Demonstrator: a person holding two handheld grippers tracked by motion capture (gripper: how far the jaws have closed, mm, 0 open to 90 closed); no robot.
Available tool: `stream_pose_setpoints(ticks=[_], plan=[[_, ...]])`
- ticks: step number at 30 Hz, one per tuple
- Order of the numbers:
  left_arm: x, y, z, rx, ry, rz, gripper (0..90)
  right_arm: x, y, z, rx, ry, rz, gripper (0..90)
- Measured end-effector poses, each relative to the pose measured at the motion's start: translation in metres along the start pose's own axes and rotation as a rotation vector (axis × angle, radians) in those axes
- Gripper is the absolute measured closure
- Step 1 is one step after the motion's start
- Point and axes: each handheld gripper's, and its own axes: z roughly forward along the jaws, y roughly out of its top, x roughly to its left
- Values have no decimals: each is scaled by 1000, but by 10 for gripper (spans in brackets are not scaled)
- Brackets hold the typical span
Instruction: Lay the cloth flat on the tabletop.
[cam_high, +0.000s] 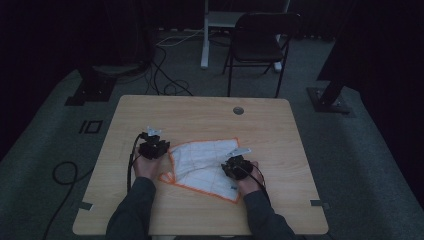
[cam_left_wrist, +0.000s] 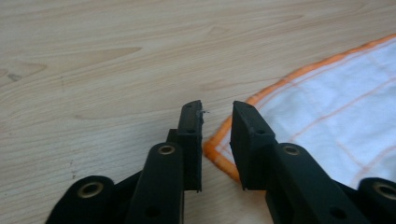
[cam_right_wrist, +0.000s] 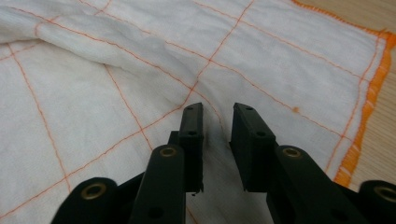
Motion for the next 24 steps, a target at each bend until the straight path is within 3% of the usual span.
stream_pose_setpoints(ticks=[5,10,14,20,24], plan=[[-18,-1,-9,-2,-64,66,714,-5,-1,-9,-20,-8,8,705],[-38,-9,-9,35,-123,152,714,-8,-7,-17,-17,-7,-2,681],[-44,-12,-5,62,-130,194,735,-5,-14,-18,-9,-5,-10,640],[-43,-13,4,95,-122,212,804,7,-21,-17,9,-32,-49,556],[-41,-13,12,116,-99,221,822,8,-22,-18,12,-42,-55,527]])
